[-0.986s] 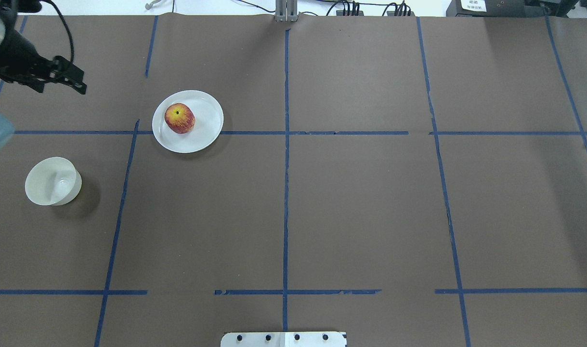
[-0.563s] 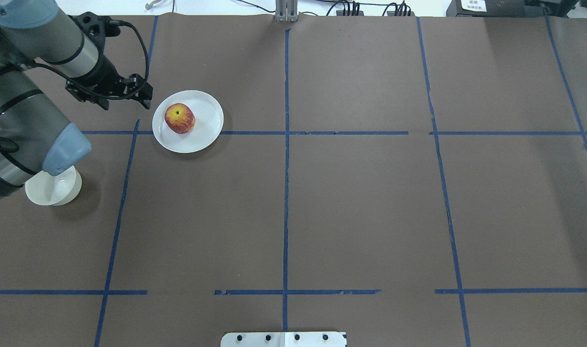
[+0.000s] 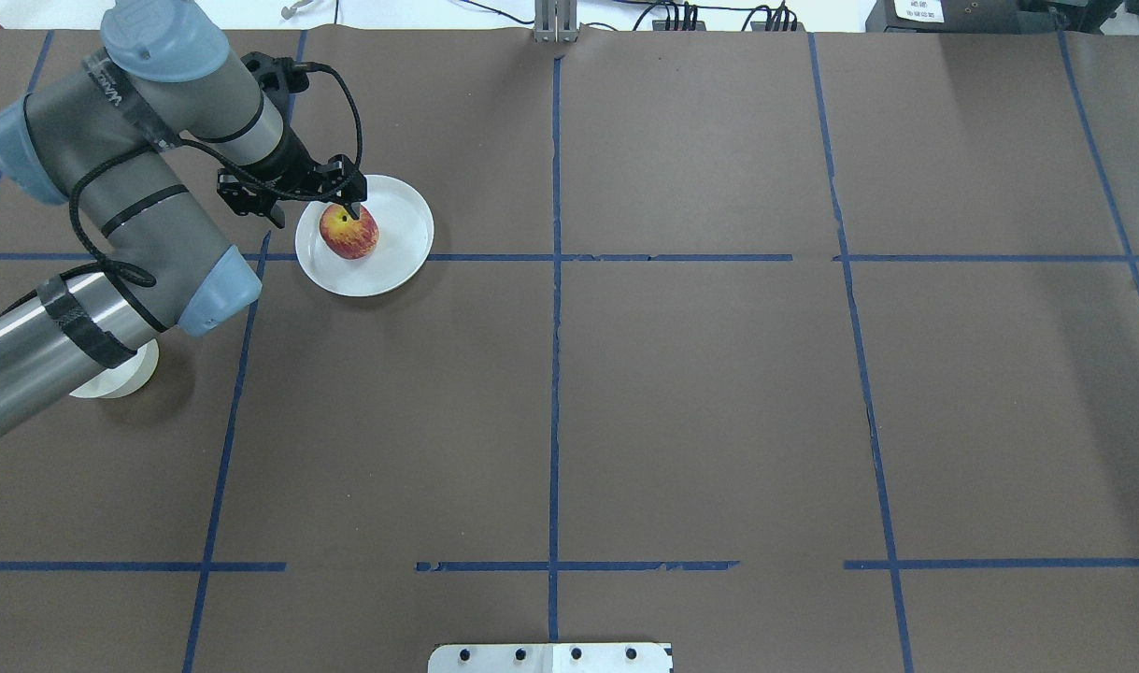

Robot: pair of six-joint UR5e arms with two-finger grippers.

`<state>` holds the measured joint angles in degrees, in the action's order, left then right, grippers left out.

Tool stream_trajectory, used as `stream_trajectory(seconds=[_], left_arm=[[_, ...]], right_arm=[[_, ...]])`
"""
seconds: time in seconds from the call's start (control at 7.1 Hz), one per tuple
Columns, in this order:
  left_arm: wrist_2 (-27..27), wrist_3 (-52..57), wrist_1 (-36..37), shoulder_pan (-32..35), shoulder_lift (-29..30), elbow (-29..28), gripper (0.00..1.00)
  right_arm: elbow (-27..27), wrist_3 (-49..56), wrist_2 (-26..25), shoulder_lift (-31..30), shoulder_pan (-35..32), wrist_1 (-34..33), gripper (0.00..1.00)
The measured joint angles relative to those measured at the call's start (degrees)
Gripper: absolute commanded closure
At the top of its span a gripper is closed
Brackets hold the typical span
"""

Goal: Move apple from plate to bowl
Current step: 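Lower the left gripper and close it on the red-yellow apple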

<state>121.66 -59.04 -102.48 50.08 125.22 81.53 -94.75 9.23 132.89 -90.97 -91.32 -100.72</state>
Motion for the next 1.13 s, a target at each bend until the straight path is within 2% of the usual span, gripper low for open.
stream_trajectory(seconds=[0.99, 1.13], left_arm=[[-3.51, -2.48, -7.95, -2.38, 2.93, -9.54, 0.0], [-3.58, -2.49, -8.5, -2.66, 2.93, -10.18, 0.07]], right_arm=[[0.0, 0.0, 0.0, 0.0, 0.0, 0.0, 0.0], [0.0, 0.0, 0.0, 0.0, 0.0, 0.0, 0.0]])
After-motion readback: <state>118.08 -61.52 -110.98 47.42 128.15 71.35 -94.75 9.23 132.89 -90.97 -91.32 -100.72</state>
